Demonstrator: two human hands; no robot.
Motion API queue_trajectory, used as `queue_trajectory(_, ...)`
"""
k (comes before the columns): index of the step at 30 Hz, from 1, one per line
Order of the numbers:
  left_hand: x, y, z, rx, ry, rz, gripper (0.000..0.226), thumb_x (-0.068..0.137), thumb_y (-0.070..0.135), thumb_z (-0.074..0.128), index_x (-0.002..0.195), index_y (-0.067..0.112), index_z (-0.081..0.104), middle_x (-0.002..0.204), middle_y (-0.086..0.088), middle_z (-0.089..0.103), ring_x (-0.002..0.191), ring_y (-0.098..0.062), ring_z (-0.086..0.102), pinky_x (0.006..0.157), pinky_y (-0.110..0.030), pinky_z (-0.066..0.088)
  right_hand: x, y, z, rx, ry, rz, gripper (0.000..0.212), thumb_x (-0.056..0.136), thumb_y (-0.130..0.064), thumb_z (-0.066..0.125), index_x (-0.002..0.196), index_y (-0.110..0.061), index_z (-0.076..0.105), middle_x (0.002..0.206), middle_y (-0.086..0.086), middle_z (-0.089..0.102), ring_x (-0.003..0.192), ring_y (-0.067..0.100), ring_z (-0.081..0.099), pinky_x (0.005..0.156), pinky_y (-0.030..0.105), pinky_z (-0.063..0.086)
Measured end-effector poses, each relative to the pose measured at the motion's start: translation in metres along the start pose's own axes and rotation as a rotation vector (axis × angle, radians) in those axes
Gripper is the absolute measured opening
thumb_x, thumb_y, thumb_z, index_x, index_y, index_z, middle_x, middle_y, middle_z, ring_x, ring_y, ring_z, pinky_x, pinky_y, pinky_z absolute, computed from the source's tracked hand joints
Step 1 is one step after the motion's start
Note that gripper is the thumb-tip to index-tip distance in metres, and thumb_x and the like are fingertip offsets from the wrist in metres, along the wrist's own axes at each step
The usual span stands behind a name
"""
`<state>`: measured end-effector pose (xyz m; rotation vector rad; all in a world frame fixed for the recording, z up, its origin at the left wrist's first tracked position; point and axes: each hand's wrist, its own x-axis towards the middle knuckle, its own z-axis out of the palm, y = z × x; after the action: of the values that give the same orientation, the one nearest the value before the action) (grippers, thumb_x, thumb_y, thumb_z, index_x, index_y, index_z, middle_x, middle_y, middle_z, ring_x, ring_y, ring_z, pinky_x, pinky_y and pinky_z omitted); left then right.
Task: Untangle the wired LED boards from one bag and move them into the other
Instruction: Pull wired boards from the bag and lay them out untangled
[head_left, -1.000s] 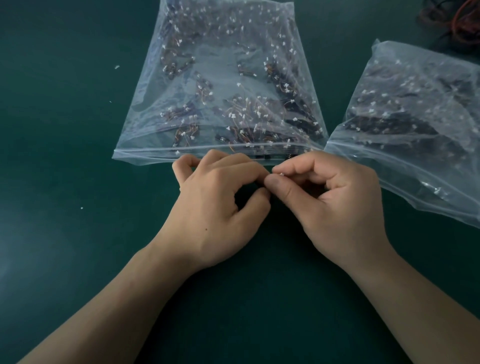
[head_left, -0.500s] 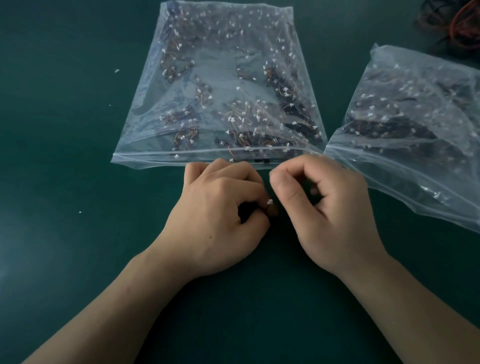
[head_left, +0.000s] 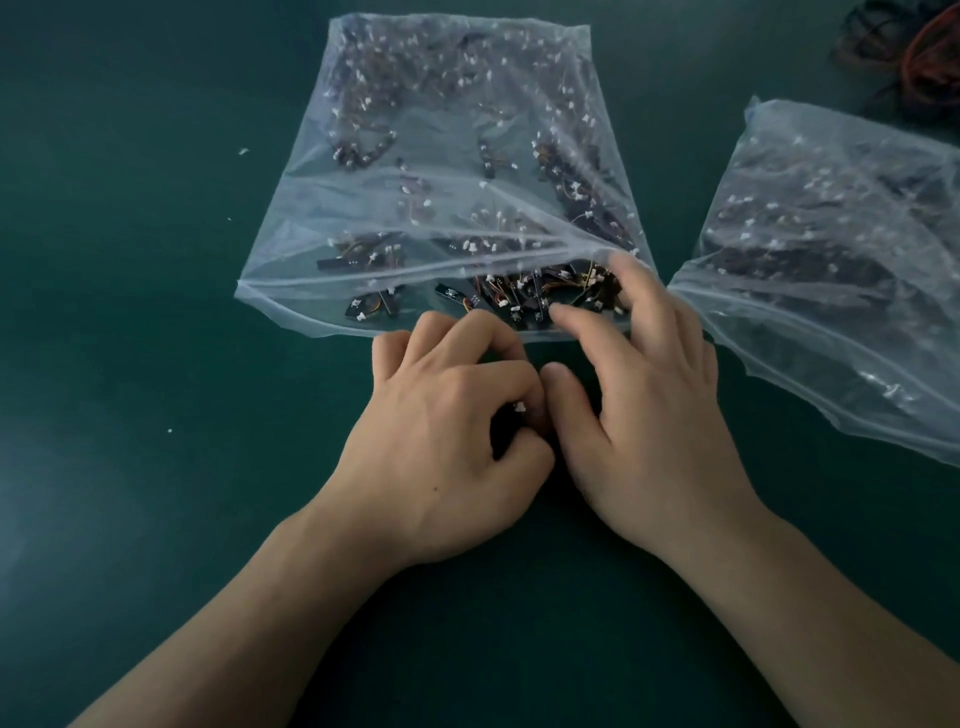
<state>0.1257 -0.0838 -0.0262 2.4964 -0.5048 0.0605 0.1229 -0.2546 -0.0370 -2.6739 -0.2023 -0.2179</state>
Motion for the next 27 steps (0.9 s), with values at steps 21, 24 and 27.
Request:
queue_trajectory(21, 0.0029, -0.0059, 0.0053, -0.002, 0.103, -0.029, 0.024, 0.083, 0.027, 0.063, 0.106, 0.032, 0.071, 0.101, 0.017, 0.061, 0.097, -0.018, 0.052, 0.091, -0.039, 0.043, -0.0003, 0.0042, -0.0028, 0.321, 0.216, -0.125, 0.032, 0.096, -0.007, 0.069, 0.127, -0.005, 0.072, 0.13, -0.004, 0.066, 0.125, 0.005, 0.06, 0.109, 0.021, 0.046)
queue_trajectory(24, 0.0011, -0.005, 0.0067, 0.056, 0.104, -0.051, 0.03, 0.083, 0.031, 0.06, 0.111, 0.035, 0.069, 0.116, 0.019, 0.058, 0.111, -0.016, 0.047, 0.093, -0.031, 0.027, 0.0005, 0.0073, -0.004, 0.357, 0.336, -0.135, 0.02, 0.092, -0.002, 0.073, 0.111, -0.007, 0.078, 0.115, -0.004, 0.073, 0.111, 0.004, 0.067, 0.099, 0.019, 0.051)
queue_trajectory(27, 0.0009, -0.0055, 0.0052, 0.048, 0.09, -0.059, 0.033, 0.083, 0.032, 0.059, 0.115, 0.035, 0.068, 0.118, 0.021, 0.056, 0.115, -0.013, 0.045, 0.094, -0.029, 0.023, 0.0015, 0.0099, -0.0052, 0.446, 0.424, -0.128, 0.014, 0.091, 0.002, 0.074, 0.097, -0.009, 0.079, 0.1, -0.006, 0.074, 0.099, 0.003, 0.07, 0.09, 0.018, 0.053)
